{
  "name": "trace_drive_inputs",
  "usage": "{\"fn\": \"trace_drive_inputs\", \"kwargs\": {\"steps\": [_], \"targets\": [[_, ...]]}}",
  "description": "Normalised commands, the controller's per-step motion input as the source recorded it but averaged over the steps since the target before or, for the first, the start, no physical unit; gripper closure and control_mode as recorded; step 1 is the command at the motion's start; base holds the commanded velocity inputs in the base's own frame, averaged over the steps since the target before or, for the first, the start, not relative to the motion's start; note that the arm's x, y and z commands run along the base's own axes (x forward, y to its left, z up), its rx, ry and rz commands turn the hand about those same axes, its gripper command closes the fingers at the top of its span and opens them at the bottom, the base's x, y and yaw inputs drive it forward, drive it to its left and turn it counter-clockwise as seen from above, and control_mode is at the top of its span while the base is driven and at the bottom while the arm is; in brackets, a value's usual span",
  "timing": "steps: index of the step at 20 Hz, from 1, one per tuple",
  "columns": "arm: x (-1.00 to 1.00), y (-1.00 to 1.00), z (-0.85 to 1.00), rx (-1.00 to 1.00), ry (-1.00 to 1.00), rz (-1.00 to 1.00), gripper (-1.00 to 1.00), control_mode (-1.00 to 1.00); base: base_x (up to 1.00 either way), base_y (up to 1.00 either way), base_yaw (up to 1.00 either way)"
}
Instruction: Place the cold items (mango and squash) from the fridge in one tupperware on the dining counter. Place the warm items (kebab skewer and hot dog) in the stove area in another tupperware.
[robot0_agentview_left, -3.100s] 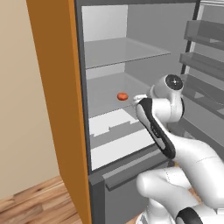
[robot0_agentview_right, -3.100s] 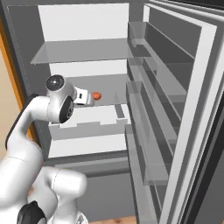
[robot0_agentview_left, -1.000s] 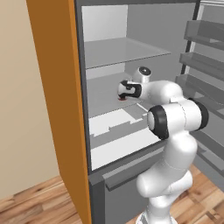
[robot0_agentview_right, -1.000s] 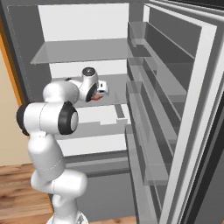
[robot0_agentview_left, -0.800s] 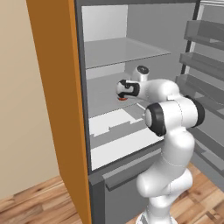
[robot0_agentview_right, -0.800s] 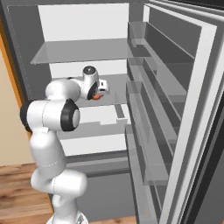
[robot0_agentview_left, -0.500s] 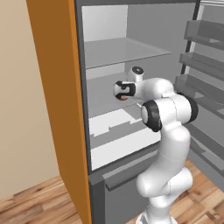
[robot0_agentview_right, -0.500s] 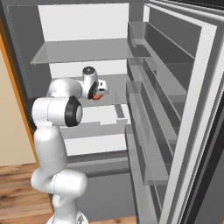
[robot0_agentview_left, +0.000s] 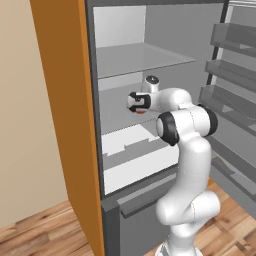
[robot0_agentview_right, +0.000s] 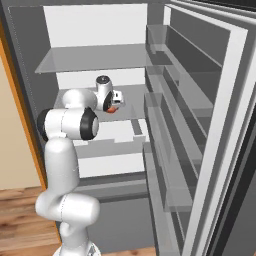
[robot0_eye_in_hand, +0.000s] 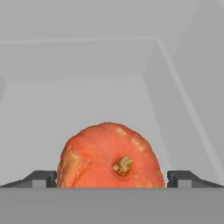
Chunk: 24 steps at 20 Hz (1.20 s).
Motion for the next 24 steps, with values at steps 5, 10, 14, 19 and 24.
{"fn": "trace_drive_inputs", "kwargs": {"steps": [5, 10, 14, 19, 24], "targets": [[0.00, 0.00, -0.05, 0.00, 0.02, 0.00, -1.00, -1.00, 0.00, 0.00, 0.00], [0.00, 0.00, -0.03, 0.00, 0.01, 0.00, -1.00, -1.00, 0.00, 0.00, 0.00], [0.00, 0.00, -0.16, 0.00, 0.01, 0.00, -1.00, -1.00, 0.00, 0.00, 0.00], [0.00, 0.00, -0.23, 0.00, 0.05, 0.00, -1.00, -1.00, 0.00, 0.00, 0.00], [0.00, 0.05, -0.07, 0.00, 0.00, 0.00, 1.00, -1.00, 0.00, 0.00, 0.00]]}}
